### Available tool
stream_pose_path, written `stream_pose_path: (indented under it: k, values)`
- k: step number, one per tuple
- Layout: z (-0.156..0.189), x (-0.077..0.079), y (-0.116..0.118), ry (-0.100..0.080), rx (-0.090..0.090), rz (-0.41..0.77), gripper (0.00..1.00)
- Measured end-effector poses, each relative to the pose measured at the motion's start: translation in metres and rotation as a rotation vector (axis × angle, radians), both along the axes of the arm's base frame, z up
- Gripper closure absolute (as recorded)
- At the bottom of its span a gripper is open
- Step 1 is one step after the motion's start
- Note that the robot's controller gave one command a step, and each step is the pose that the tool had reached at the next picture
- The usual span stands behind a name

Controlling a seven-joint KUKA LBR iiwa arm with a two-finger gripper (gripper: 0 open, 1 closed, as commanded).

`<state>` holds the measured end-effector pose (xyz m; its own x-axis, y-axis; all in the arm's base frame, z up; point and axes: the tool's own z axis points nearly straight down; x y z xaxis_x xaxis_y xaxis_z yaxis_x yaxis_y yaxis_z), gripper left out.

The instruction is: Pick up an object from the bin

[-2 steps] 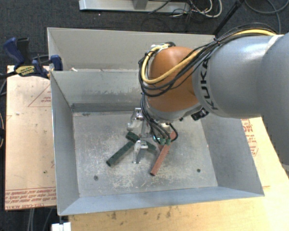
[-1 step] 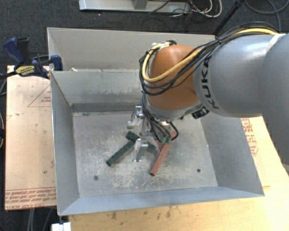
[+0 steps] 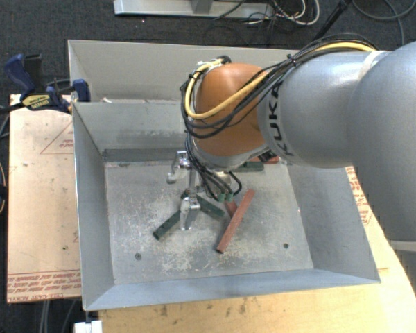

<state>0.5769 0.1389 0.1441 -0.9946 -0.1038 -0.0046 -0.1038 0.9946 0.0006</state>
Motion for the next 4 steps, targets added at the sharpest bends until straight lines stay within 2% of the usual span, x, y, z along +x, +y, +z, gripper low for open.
stream_pose_path:
  k: [1, 2, 3, 4]
  values:
    - [-0.021, 0.022, 0.012, 0.0, 0.0, 0.318, 0.0]
    - [-0.026, 0.012, 0.008, 0.004, 0.0, 0.27, 0.0]
    - [-0.058, 0.017, 0.017, 0.002, -0.001, 0.502, 0.0]
    - [-0.065, 0.025, 0.011, -0.014, 0.005, 0.496, 1.0]
